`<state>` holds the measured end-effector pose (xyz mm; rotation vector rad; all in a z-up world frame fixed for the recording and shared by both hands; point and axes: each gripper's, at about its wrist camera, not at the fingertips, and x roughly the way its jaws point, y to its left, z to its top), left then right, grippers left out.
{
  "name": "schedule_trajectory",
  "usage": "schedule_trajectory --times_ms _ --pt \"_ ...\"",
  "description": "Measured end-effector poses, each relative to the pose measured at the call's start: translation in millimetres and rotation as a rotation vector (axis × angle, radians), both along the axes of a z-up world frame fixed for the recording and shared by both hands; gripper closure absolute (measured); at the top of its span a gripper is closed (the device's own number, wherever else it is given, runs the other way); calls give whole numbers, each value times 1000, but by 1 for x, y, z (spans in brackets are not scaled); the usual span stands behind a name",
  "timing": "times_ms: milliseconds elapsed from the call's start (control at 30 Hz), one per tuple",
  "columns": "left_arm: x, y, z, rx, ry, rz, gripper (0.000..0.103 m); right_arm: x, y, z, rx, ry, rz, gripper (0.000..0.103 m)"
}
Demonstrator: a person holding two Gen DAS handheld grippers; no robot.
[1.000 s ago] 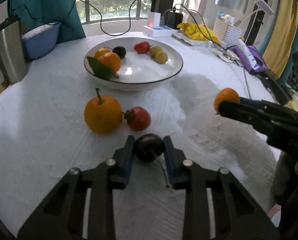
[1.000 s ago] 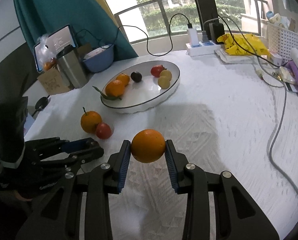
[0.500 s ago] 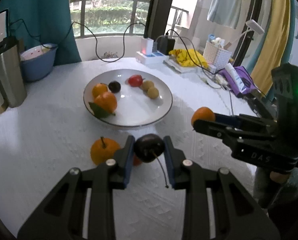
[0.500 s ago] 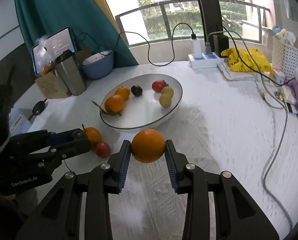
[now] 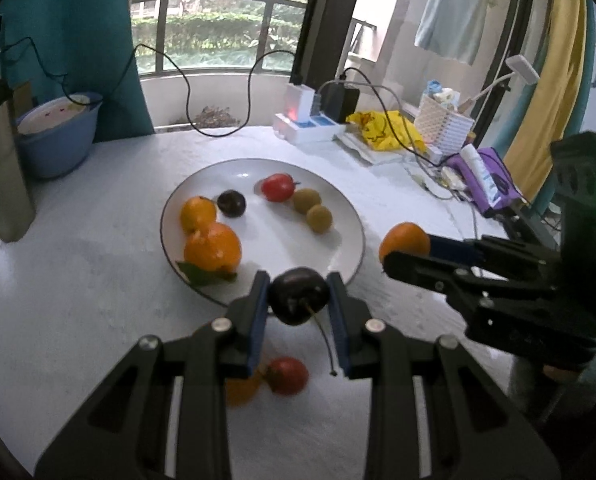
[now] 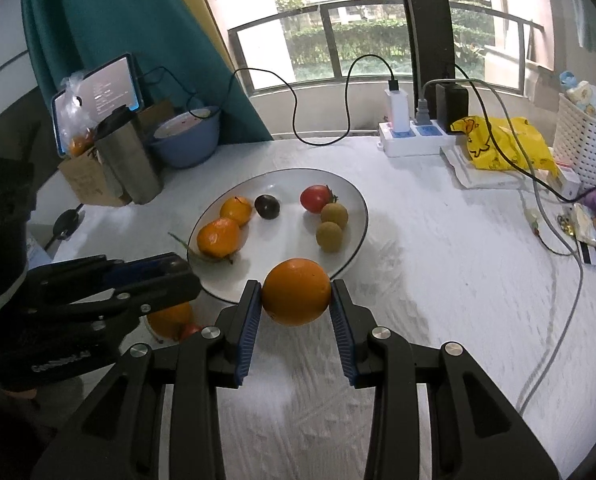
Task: Organize fruits
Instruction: 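Carry both fruits onto the white plate and open both tools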
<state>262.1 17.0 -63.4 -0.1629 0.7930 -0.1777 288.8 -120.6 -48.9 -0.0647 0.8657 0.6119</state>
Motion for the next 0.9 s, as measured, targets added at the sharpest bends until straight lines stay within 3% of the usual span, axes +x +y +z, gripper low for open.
schedule_trajectory --times_ms 467,900 --pt "37 1 -25 7 82 8 73 31 16 -14 1 36 17 66" --pt "45 4 -34 26 132 33 70 45 26 -29 -8 68 35 66"
